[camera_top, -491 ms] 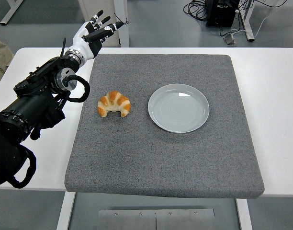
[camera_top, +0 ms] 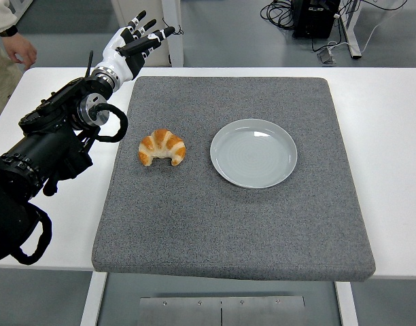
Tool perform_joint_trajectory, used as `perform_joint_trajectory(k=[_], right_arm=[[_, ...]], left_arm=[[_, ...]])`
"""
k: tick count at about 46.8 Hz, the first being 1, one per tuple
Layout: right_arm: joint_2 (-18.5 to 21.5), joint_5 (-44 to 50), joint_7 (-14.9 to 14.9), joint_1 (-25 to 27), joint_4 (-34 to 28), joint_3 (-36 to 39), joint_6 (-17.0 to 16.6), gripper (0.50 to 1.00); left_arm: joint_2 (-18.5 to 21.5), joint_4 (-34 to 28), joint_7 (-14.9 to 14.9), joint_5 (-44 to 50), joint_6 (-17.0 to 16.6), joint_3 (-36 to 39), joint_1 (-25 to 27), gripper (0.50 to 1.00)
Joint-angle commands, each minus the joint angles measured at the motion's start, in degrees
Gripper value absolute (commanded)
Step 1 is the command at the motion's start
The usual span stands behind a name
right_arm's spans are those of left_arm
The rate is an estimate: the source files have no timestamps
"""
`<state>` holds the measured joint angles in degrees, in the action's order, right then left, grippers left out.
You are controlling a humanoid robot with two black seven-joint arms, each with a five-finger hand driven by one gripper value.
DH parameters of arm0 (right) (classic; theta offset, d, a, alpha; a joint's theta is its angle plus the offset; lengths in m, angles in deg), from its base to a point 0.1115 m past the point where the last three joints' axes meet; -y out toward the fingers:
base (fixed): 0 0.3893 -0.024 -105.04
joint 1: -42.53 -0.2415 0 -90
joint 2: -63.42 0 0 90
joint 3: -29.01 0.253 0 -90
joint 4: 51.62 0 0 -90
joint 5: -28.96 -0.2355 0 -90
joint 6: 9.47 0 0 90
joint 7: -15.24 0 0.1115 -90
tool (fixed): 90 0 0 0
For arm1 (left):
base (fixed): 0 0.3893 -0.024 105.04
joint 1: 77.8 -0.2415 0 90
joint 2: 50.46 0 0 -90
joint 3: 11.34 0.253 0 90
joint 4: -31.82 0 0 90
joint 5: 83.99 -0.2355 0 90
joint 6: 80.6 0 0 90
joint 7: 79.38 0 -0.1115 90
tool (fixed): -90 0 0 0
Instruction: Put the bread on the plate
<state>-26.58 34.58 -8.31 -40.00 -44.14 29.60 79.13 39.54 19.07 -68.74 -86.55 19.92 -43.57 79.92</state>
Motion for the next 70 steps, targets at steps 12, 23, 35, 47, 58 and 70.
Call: perform_joint_trajectory(k=[12,23,35,47,58,70], right_arm=[[0.00,0.00,0.00,0.00,0.00,0.02,0.00,1.000],[0.00,0.00,0.00,0.00,0.00,0.02,0.00,1.000],[0.00,0.00,0.00,0.00,0.00,0.02,0.00,1.000],[0.00,0.00,0.00,0.00,0.00,0.02,0.00,1.000],[0.00,0.00,0.00,0.00,0.00,0.02,0.00,1.000],[0.00,0.00,0.00,0.00,0.00,0.02,0.00,1.000]], left_arm=[[0.00,-0.08,-0.44,-0.87,0.12,0.77,1.27,0.972],[0.00,-1.75,-0.36,-1.13,0.12,6.38,2.24,0.972],[1.93,-5.08,-0.88,-1.13,-0.50,8.77,2.51,0.972],[11.16,-23.10,-1.76,-2.62,-6.29,10.69,0.40,0.972],[19.42,-36.64,-1.94,-13.34,-10.16,15.53,0.05,0.972],[28.12,-47.98,-5.54,-27.05,-10.16,17.38,0.05,0.972]])
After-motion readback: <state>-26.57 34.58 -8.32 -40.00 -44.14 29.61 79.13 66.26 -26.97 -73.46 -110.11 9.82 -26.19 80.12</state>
